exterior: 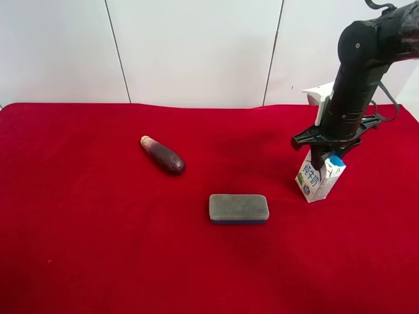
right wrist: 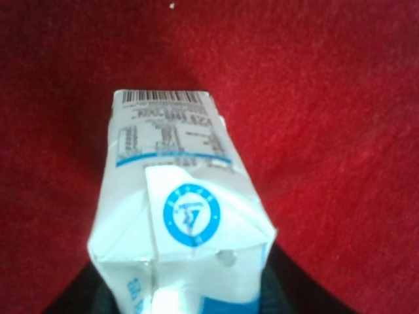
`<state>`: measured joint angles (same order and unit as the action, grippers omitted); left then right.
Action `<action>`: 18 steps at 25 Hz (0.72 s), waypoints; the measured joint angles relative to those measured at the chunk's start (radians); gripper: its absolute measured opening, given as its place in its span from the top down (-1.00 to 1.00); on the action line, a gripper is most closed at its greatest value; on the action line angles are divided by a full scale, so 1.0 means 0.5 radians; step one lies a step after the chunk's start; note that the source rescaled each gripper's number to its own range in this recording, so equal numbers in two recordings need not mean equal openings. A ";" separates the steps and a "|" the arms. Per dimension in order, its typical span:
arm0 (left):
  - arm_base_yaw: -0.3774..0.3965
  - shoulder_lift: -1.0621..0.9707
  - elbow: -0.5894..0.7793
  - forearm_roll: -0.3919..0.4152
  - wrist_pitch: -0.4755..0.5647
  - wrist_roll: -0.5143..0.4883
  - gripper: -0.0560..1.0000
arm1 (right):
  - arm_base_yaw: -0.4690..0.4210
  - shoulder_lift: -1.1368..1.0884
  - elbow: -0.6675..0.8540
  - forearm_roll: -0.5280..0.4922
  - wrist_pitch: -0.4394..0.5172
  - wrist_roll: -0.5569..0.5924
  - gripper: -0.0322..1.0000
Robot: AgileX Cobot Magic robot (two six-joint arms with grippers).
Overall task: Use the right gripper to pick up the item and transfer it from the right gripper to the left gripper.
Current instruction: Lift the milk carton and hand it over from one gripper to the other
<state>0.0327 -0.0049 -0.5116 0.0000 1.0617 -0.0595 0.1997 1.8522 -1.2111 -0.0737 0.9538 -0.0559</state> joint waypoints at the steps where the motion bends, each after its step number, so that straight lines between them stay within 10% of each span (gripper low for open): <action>1: 0.000 0.000 0.000 0.000 0.000 0.000 -1.00 | 0.000 0.000 0.000 0.002 0.000 0.000 0.93; 18: 0.000 0.000 0.000 0.000 0.000 0.000 -1.00 | 0.000 -0.306 -0.129 0.062 0.181 -0.006 0.93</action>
<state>0.0327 -0.0049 -0.5116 0.0000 1.0617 -0.0595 0.1997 1.6993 -1.2757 -0.0428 1.0441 -0.0588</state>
